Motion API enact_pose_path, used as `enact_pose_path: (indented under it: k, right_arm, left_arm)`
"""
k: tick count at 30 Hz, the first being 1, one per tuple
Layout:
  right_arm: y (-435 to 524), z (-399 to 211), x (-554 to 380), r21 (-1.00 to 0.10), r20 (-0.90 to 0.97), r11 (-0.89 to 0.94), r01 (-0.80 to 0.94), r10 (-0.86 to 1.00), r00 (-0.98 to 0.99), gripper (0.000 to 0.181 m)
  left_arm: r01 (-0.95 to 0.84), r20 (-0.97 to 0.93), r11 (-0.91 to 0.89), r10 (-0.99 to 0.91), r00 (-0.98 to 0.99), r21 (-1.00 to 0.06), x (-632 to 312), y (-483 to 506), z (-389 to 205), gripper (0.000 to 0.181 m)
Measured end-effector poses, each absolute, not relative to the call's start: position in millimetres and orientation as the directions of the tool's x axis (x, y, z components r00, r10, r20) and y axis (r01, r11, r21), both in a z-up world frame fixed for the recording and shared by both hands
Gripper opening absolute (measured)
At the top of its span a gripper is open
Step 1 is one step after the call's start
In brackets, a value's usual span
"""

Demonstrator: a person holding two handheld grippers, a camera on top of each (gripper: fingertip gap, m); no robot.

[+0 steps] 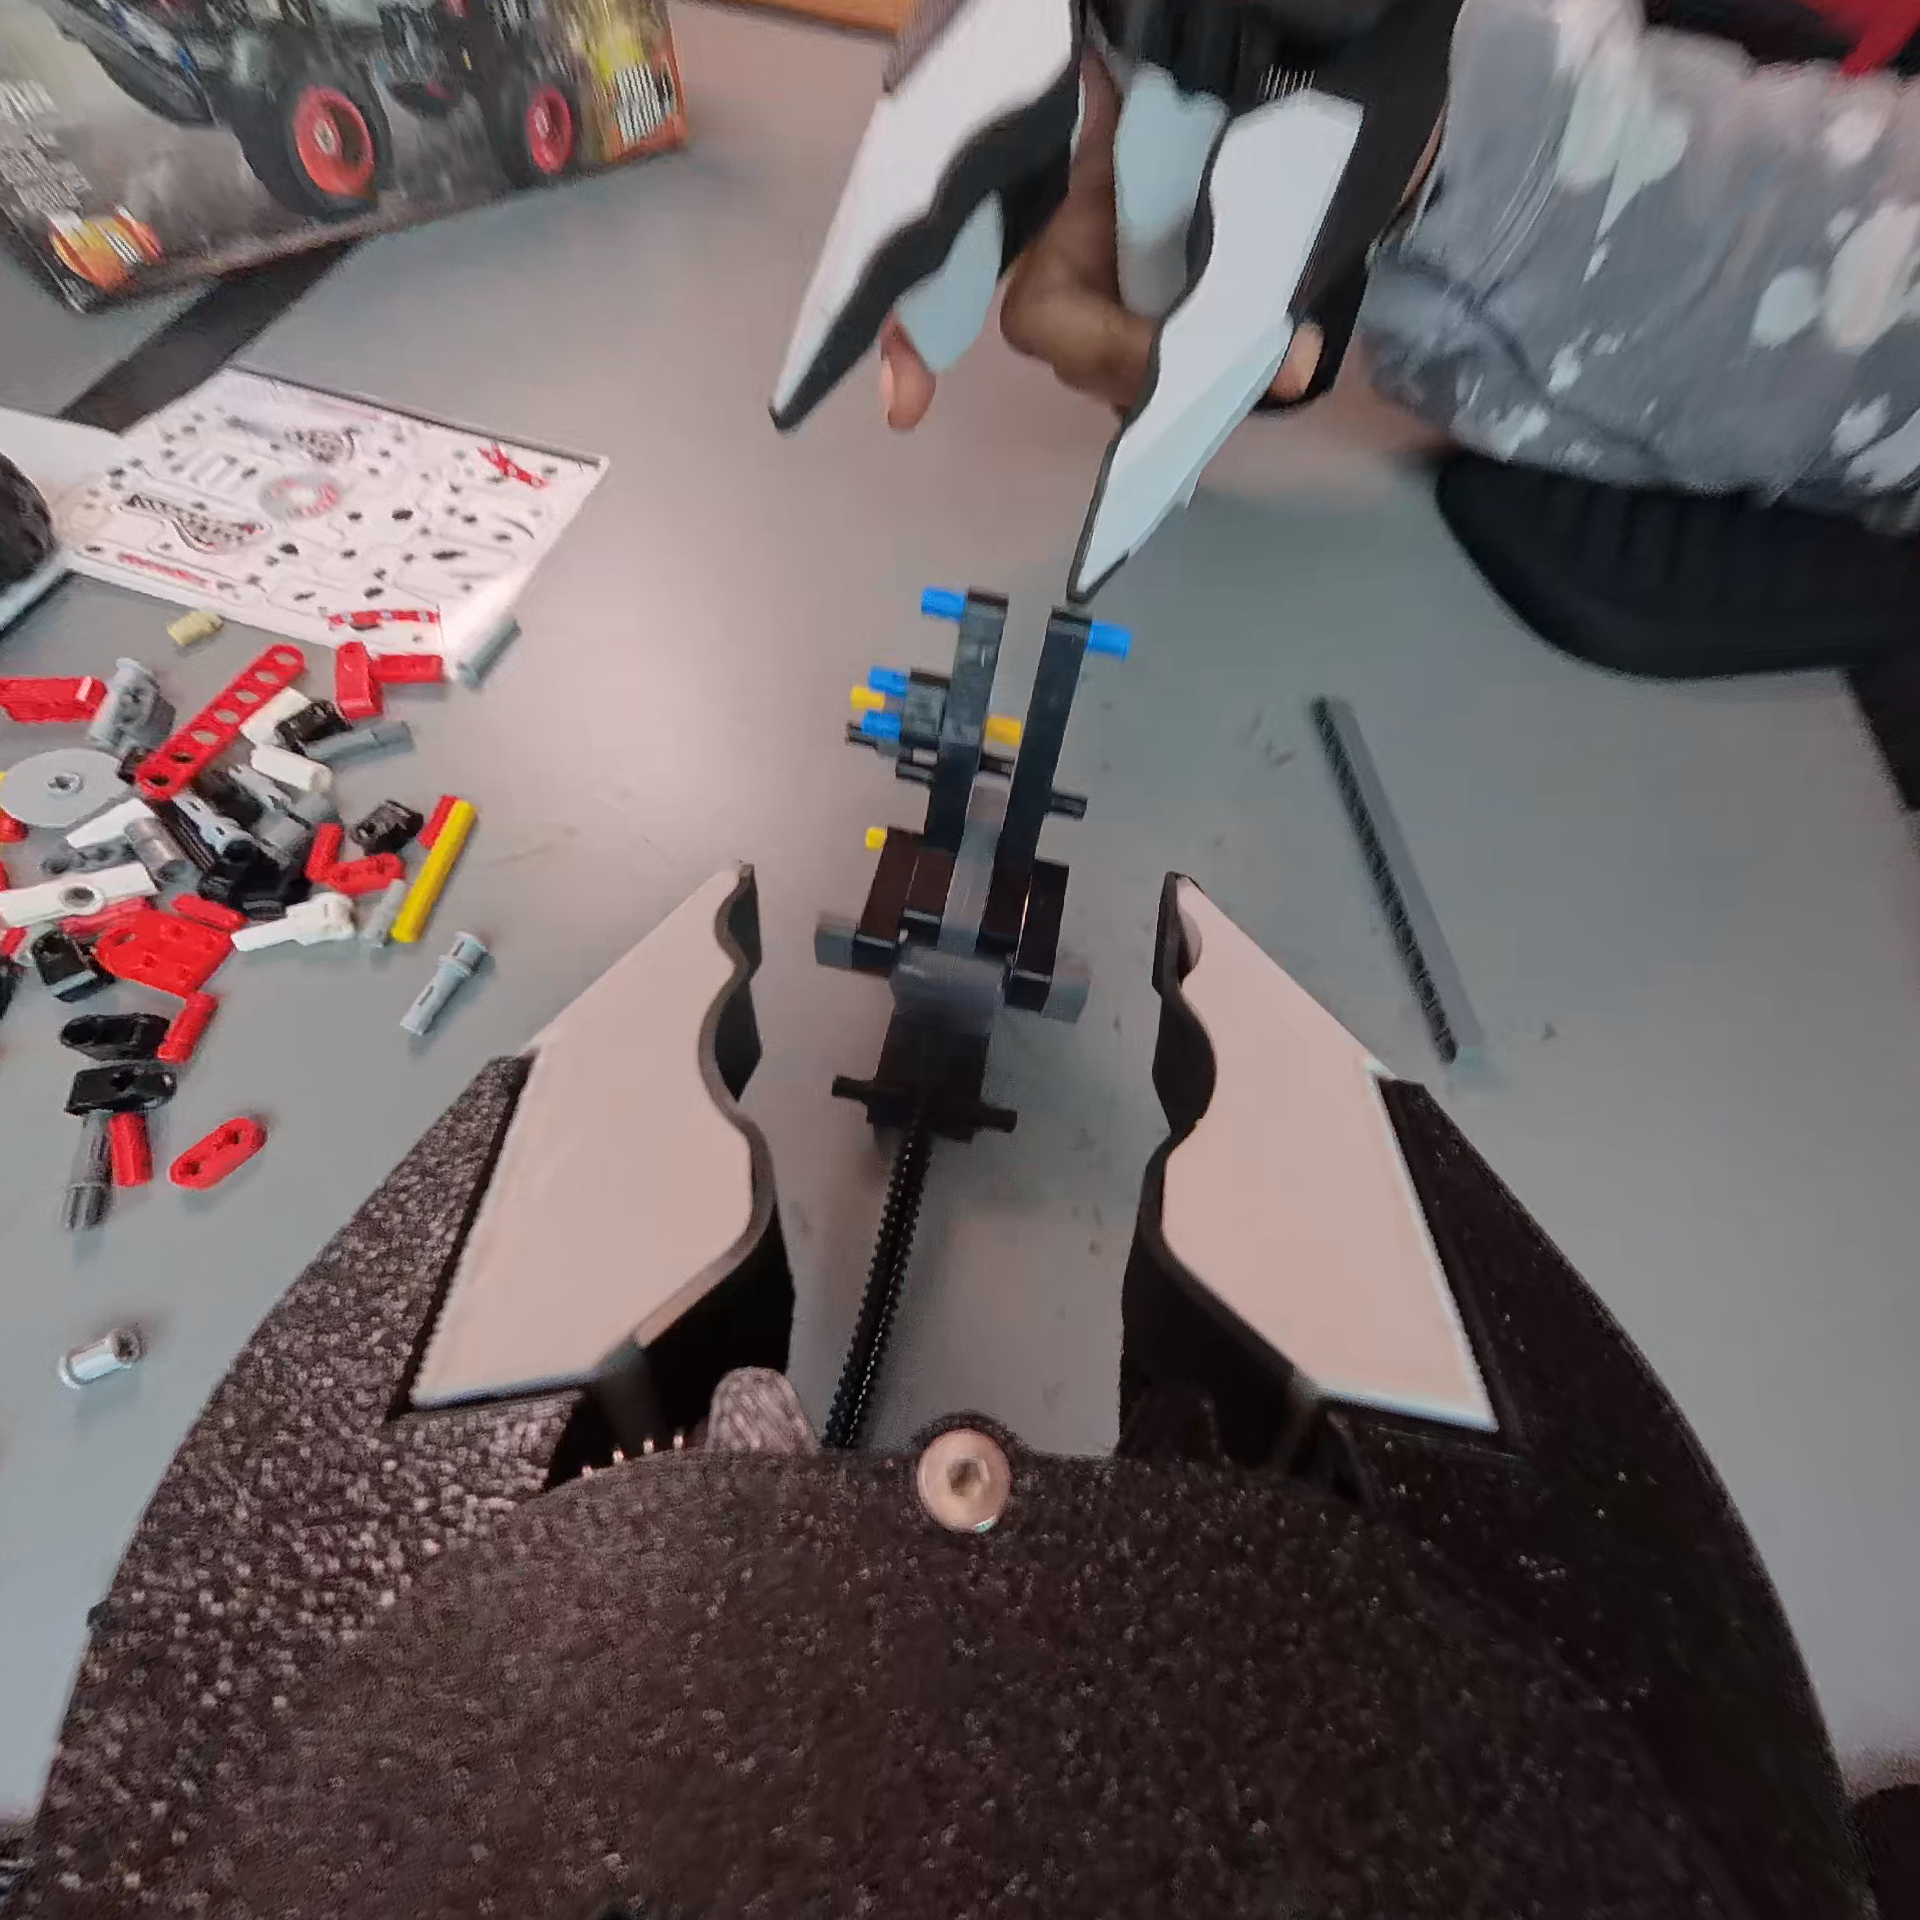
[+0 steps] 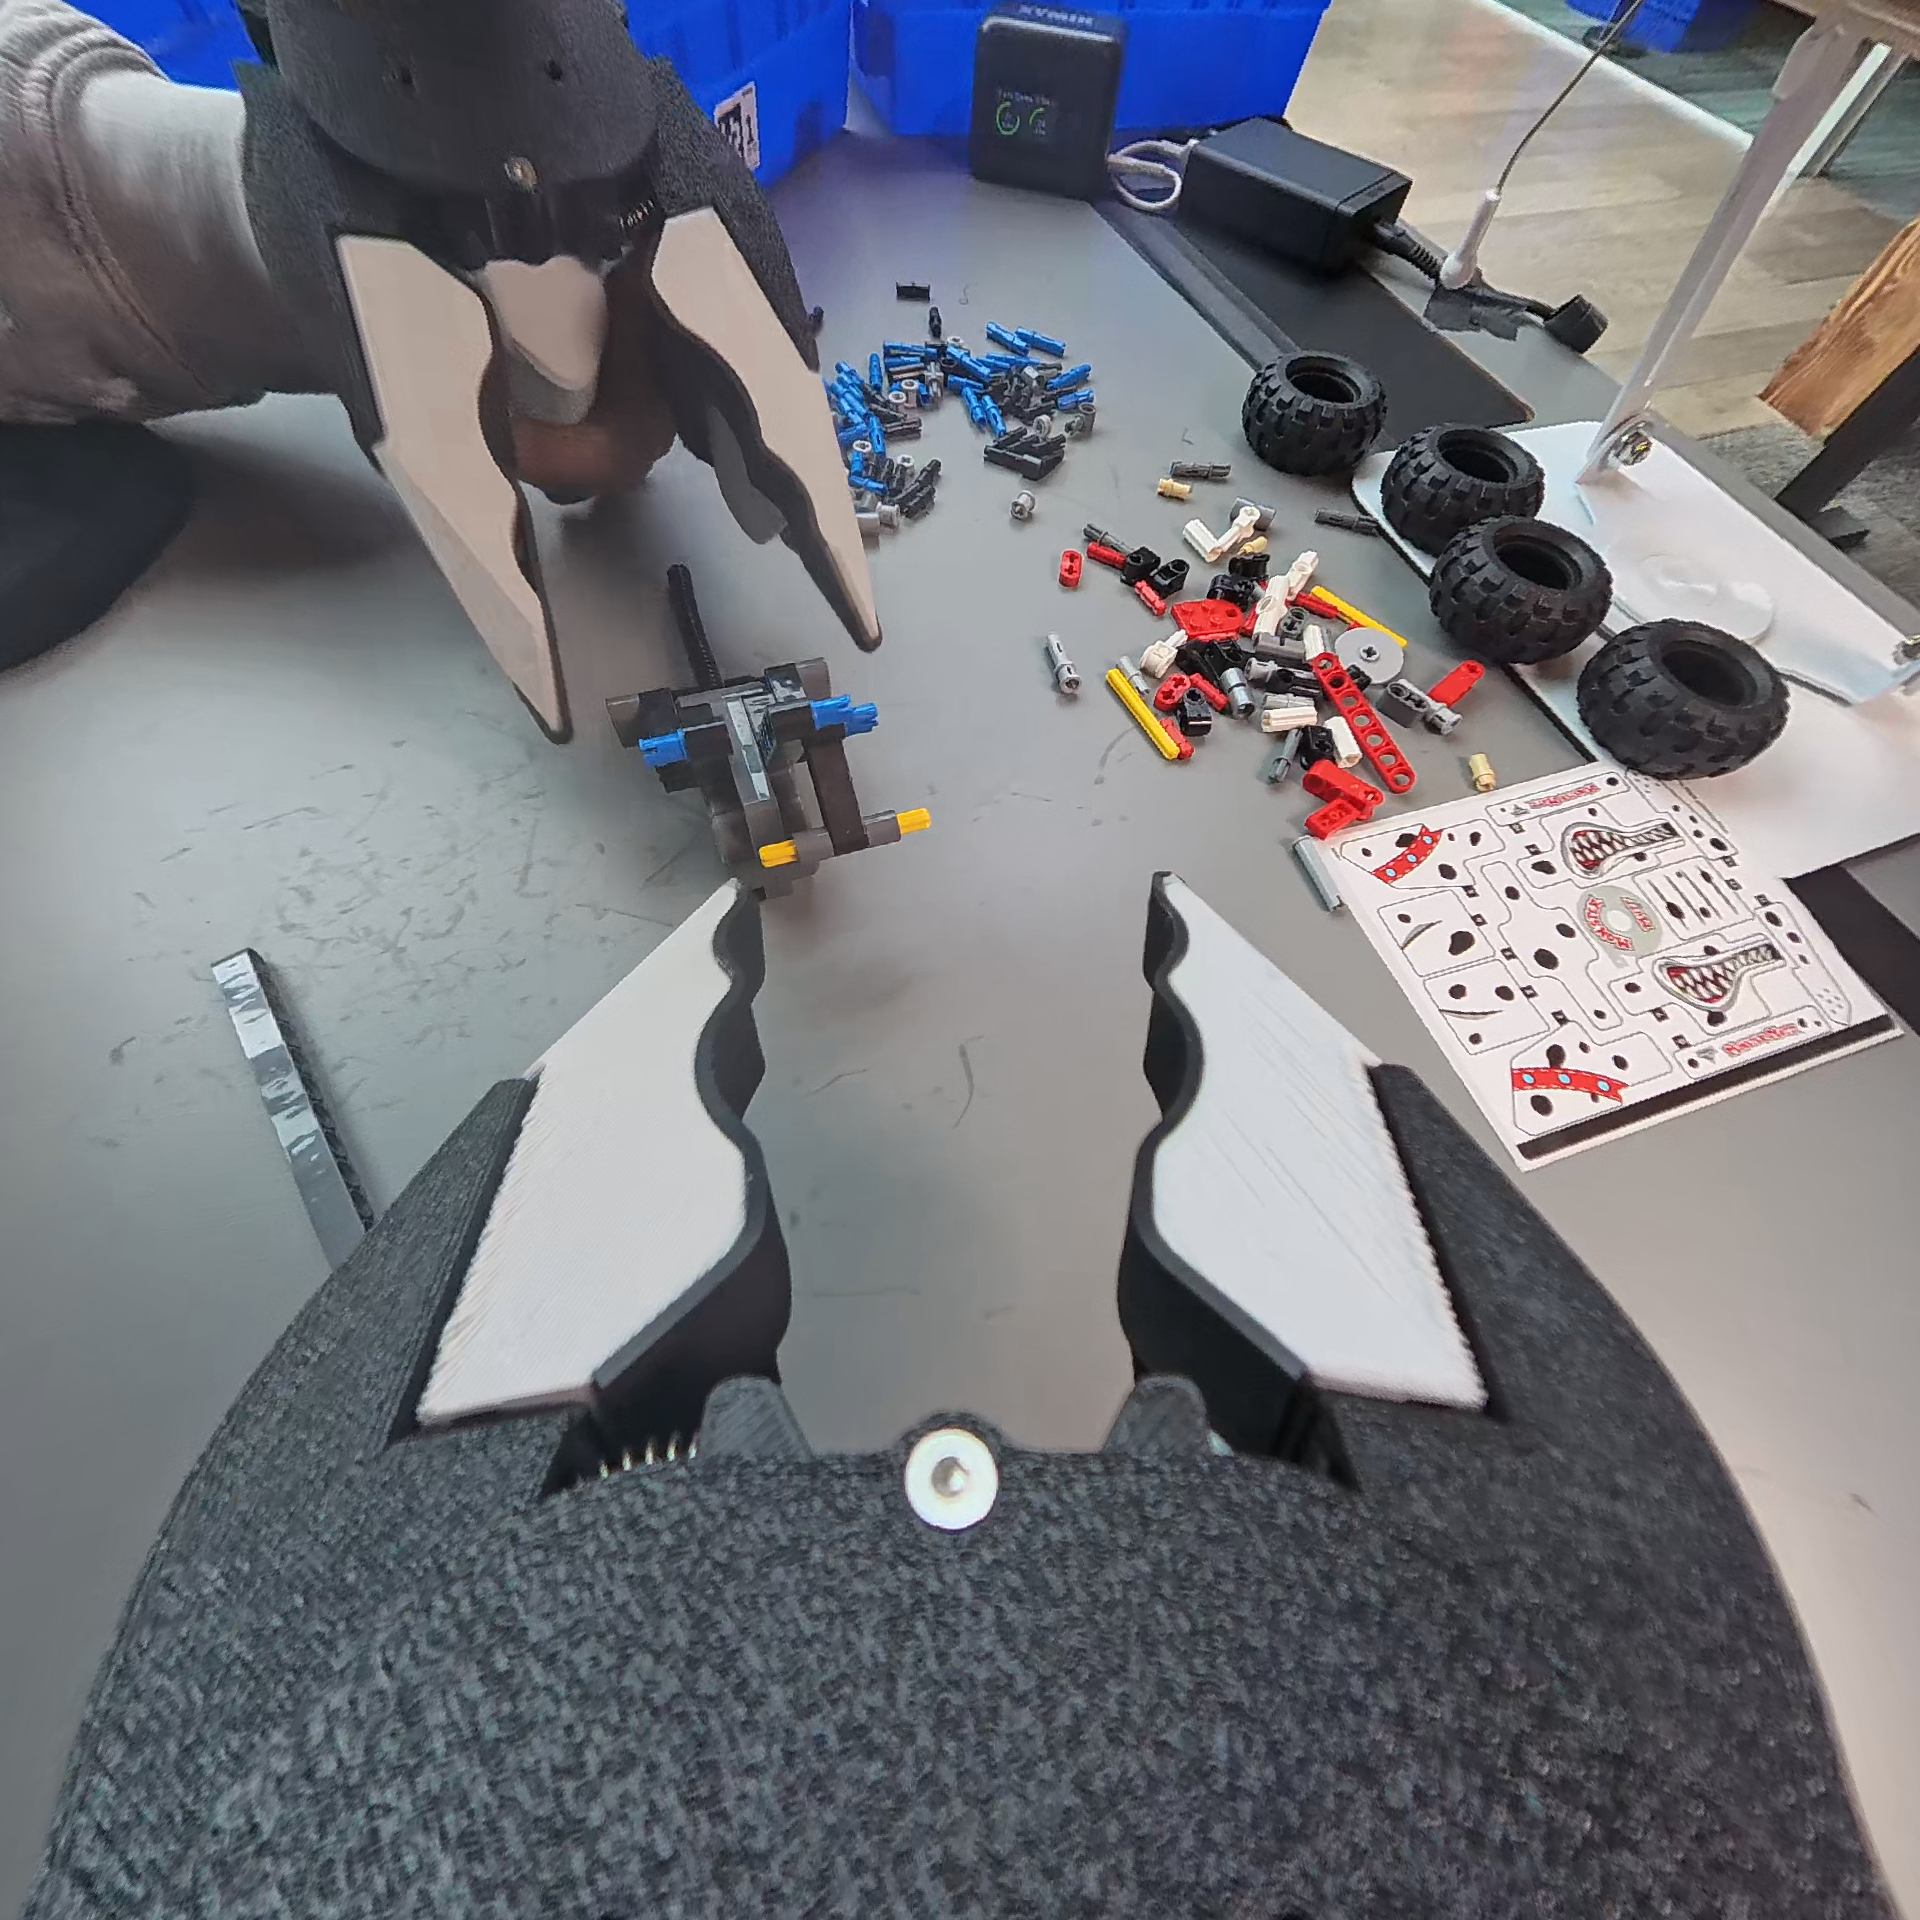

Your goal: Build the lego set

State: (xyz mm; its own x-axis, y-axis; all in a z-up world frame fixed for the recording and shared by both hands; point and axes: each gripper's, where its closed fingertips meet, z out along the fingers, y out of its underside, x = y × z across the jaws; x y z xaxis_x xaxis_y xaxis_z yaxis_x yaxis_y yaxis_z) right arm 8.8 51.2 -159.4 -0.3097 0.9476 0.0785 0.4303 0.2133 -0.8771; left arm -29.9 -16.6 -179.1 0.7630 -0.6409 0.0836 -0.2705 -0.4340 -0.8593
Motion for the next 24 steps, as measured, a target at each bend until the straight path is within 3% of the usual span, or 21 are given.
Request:
enact_pose_path:
  k: [4,7,10,16,18,21,24]
  right_arm:
    - [61.0,-148.8,4.8,-0.904,0.077,0.176,0.390,0.964,-0.256,0.072]
    - [76.5,-138.2,-1.8,-0.937,0.089,0.139,0.320,0.983,-0.163,0.067]
    - [87.6,-133.7,-6.0,-0.955,0.108,0.128,0.266,0.990,-0.089,0.063]
    - [93.8,-136.6,-6.5,-0.959,0.115,0.127,0.252,0.991,-0.062,0.058]
    - [95.8,-141.0,-6.5,-0.959,0.102,0.115,0.260,0.993,-0.060,0.056]
    - [98.1,-147.9,-6.8,-0.956,0.085,0.098,0.276,0.995,-0.058,0.055]
    - [99.5,-145.9,-7.1,-0.959,0.085,0.096,0.265,0.995,-0.053,0.052]
  left_arm:
    - [-0.019,0.136,-0.282,-0.520,0.843,-0.959,-61.9,7.9,-104.7,0.062]
    - [0.002,0.042,-0.159,-0.251,0.967,-0.987,-122.5,45.9,-58.8,0.044]
    - [0.022,0.029,-0.126,-0.052,0.998,-0.992,-170.7,84.8,-33.8,0.041]
    - [0.098,0.090,-0.092,0.093,0.992,-0.991,-227.0,156.2,-21.1,0.035]
    - [0.056,0.032,-0.129,0.182,0.983,-0.990,-249.9,170.6,-27.3,0.031]
    - [0.004,-0.033,-0.132,0.276,0.961,-0.991,-281.0,176.1,-34.0,0.007]
    - [-0.014,-0.039,-0.101,0.254,0.967,-0.995,-287.8,175.2,-31.8,0.000]
